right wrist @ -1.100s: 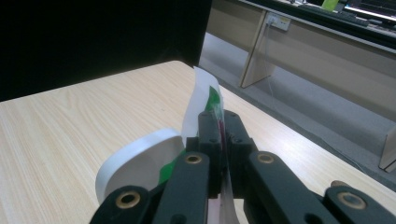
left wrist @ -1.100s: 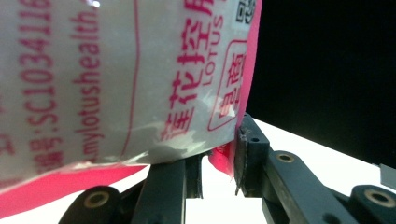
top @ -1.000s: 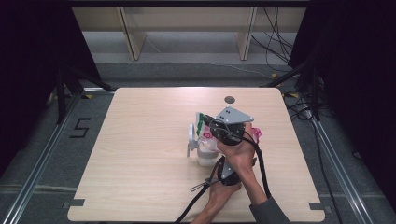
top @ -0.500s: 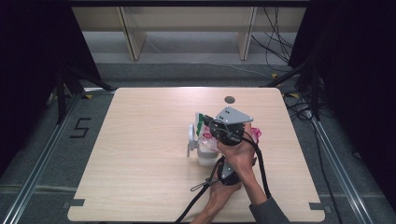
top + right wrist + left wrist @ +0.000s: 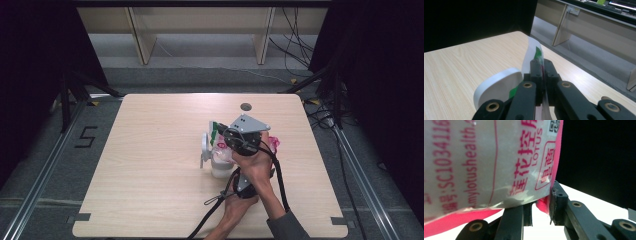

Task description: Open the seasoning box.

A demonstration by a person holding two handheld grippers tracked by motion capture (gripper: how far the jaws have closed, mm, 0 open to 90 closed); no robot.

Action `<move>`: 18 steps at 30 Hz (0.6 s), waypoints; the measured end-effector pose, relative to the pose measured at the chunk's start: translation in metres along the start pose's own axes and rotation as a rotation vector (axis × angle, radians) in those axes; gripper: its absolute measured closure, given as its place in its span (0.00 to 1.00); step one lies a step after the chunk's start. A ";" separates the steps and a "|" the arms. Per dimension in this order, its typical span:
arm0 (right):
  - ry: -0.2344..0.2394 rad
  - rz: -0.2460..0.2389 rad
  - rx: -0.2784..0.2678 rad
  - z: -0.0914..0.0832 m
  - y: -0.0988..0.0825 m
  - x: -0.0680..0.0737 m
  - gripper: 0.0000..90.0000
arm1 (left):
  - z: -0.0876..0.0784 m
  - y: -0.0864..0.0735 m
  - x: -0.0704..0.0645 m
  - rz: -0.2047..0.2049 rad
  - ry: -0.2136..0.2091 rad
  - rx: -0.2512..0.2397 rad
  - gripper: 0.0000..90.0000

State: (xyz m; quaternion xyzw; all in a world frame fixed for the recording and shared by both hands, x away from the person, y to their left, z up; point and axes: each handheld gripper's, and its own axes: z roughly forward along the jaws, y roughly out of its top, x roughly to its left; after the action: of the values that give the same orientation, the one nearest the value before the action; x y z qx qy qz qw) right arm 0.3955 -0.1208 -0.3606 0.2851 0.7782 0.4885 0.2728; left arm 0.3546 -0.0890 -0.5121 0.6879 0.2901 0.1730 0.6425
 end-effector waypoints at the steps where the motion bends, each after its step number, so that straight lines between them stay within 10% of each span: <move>1: 0.003 0.019 0.006 0.000 -0.001 0.001 0.99 | 0.000 0.000 0.000 0.004 -0.003 0.001 0.83; 6: -0.006 -0.043 -0.018 0.000 0.002 -0.001 0.99 | -0.001 0.001 0.000 0.008 -0.008 -0.003 0.83; 8: 0.001 0.020 0.001 -0.001 0.000 0.003 0.99 | -0.002 0.001 0.001 0.021 -0.013 0.013 0.83; 18: 0.002 -0.013 -0.011 -0.001 0.002 0.001 0.99 | -0.002 0.003 -0.001 0.003 -0.008 0.004 0.83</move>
State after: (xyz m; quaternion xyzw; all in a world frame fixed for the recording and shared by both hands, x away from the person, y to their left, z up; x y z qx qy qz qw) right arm 0.3941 -0.1200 -0.3588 0.2780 0.7776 0.4914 0.2766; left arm 0.3533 -0.0878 -0.5090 0.6901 0.2869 0.1706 0.6422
